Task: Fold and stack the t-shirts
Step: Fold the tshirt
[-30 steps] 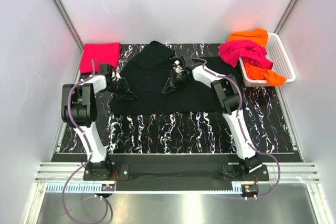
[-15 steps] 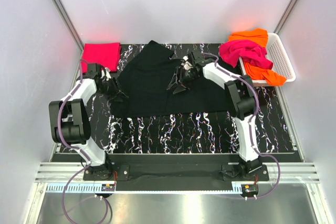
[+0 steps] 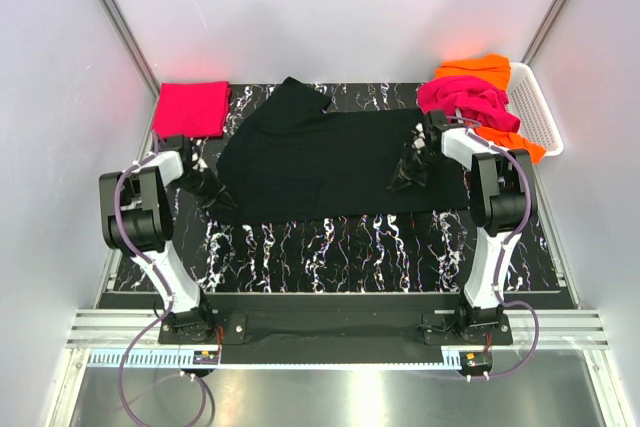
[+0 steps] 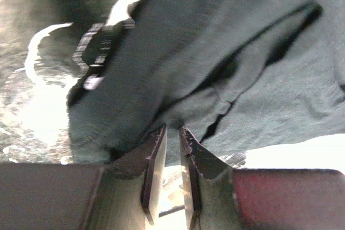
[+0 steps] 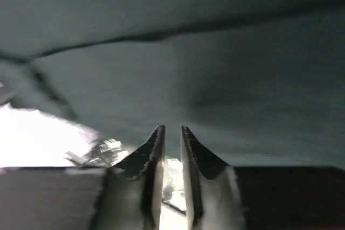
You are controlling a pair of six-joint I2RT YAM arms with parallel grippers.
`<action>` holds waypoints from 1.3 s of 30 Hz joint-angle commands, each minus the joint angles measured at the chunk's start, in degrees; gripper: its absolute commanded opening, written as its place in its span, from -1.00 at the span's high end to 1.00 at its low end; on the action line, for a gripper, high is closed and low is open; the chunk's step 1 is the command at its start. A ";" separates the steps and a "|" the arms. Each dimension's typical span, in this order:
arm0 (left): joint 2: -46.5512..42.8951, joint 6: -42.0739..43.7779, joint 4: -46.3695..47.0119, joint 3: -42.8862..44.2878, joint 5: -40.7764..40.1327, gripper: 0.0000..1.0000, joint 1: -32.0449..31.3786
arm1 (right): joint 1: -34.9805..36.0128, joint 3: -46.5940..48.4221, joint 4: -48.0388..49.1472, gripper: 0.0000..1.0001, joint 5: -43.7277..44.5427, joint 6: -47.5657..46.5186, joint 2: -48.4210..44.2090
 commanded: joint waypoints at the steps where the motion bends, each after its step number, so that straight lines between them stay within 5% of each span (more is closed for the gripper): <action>1: 1.90 -0.13 -3.18 1.69 -4.48 0.54 2.21 | 0.36 -1.12 -3.59 0.55 9.69 -7.01 -4.29; 9: 3.67 1.62 -5.11 0.82 -5.97 0.61 5.64 | 0.45 -8.92 -2.72 0.64 12.60 -3.24 -3.24; 22: -9.23 4.26 -5.64 -10.26 -11.16 0.70 13.64 | 0.45 -27.31 -0.70 0.50 6.81 3.88 -20.99; 32: -23.92 5.31 -6.17 -10.89 -6.43 0.28 12.94 | -0.42 -22.49 -8.07 0.23 13.55 1.16 -26.70; 39: -21.22 5.06 -3.45 -6.31 -1.24 0.23 6.18 | -3.68 -17.74 -8.52 0.22 16.38 0.27 -20.66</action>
